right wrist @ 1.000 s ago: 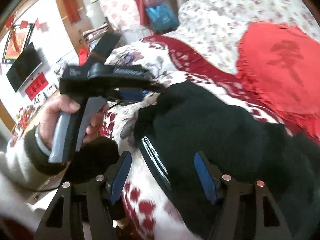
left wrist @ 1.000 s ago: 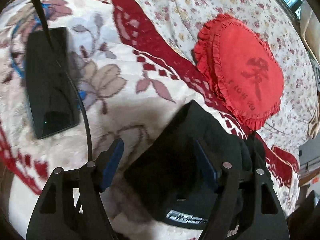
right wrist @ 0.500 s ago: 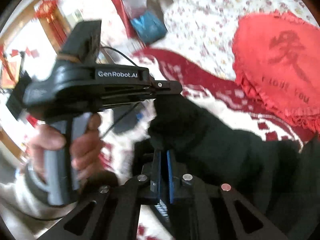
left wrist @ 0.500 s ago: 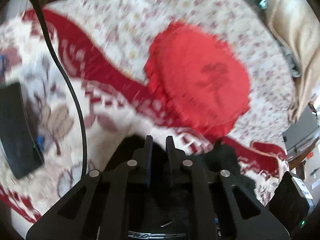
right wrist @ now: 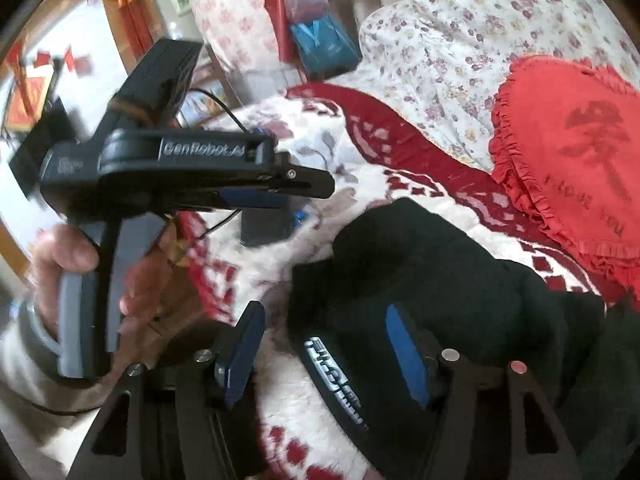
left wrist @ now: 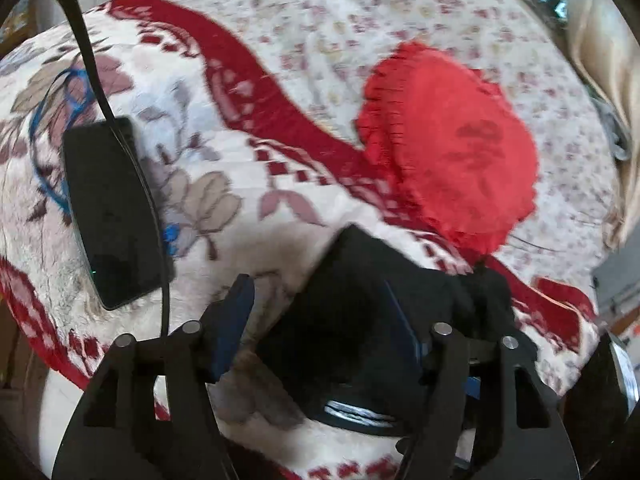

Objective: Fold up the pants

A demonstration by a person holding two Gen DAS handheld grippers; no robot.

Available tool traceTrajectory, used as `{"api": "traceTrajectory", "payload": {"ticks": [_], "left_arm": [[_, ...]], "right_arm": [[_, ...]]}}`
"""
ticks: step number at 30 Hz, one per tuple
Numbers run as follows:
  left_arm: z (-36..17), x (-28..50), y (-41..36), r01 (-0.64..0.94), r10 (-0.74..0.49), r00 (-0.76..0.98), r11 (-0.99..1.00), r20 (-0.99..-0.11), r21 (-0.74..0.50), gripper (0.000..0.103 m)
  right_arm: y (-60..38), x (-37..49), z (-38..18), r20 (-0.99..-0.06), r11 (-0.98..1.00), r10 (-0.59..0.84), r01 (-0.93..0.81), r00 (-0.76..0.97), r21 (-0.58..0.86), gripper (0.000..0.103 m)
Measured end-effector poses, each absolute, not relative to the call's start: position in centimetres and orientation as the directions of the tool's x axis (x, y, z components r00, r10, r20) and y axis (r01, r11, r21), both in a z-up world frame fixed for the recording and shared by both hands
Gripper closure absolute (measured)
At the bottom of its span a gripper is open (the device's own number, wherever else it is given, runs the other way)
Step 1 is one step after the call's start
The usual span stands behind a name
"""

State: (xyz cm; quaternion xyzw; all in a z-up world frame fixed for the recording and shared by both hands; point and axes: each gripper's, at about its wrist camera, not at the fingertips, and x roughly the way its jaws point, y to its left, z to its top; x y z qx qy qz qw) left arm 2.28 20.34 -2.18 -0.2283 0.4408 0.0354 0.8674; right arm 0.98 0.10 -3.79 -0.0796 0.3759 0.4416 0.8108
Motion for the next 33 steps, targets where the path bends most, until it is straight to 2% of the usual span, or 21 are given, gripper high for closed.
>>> {"api": "traceTrajectory", "payload": {"ticks": [2,4,6,8,9,10,12,15,18,21,23,28,31,33], "left_arm": [[-3.2,2.7,20.1,-0.273,-0.119,0.595,0.9,-0.795,-0.34,0.039],[-4.4,3.7,19.9,-0.274,-0.141,0.57,0.896,-0.809,-0.349,0.038],[-5.9,5.0,19.8,-0.277,-0.167,0.525,0.893,-0.834,-0.353,0.038],[-6.9,5.9,19.5,-0.286,-0.18,0.507,0.887,-0.843,-0.362,0.038],[-7.0,6.2,19.0,-0.275,-0.192,0.517,0.886,-0.834,-0.374,0.038],[-6.7,6.6,18.6,-0.253,-0.205,0.53,0.888,-0.823,-0.384,0.051],[-5.4,7.5,16.9,-0.175,-0.239,0.549,0.904,-0.801,-0.389,0.075],[-1.5,8.3,14.9,-0.057,-0.285,0.603,0.916,-0.745,-0.397,0.087],[3.2,7.9,14.6,0.025,-0.321,0.667,0.911,-0.672,-0.411,0.087],[6.6,6.0,15.5,0.057,-0.31,0.724,0.917,-0.616,-0.395,0.087],[6.8,4.4,16.5,0.016,-0.247,0.732,0.938,-0.635,-0.347,0.087],[2.1,2.6,19.4,-0.147,-0.101,0.664,0.954,-0.741,-0.261,0.087],[-1.9,1.9,21.0,-0.252,-0.049,0.594,0.937,-0.803,-0.244,0.087],[-2.7,1.4,21.1,-0.266,-0.061,0.587,0.927,-0.807,-0.264,0.087]], "right_arm": [[1.4,1.5,-5.8,-0.716,0.622,0.601,-0.771,0.355,0.14,0.042],[2.1,2.8,-7.8,-0.747,0.632,0.579,-0.759,0.327,0.157,0.042],[2.5,3.4,-9.1,-0.757,0.662,0.537,-0.742,0.372,0.106,0.046],[2.2,4.1,-9.5,-0.754,0.673,0.538,-0.731,0.378,0.115,0.061],[1.6,4.7,-9.4,-0.745,0.667,0.57,-0.724,0.346,0.175,0.069],[1.2,5.2,-9.3,-0.738,0.658,0.595,-0.72,0.317,0.221,0.084],[0.1,6.0,-8.4,-0.716,0.652,0.632,-0.703,0.297,0.284,0.086],[-3.0,7.1,-4.7,-0.61,0.619,0.734,-0.666,0.301,0.417,0.087],[-5.5,6.8,0.0,-0.501,0.58,0.795,-0.671,0.342,0.462,0.088],[-6.1,5.6,2.4,-0.431,0.519,0.844,-0.691,0.319,0.504,0.088],[-4.9,4.6,1.7,-0.446,0.487,0.855,-0.705,0.264,0.516,0.088],[1.2,2.3,-4.9,-0.611,0.503,0.775,-0.743,0.162,0.442,0.088],[3.5,2.9,-9.0,-0.703,0.558,0.695,-0.731,0.153,0.393,0.083],[3.2,3.2,-9.9,-0.719,0.568,0.684,-0.706,0.12,0.423,0.076]]}}
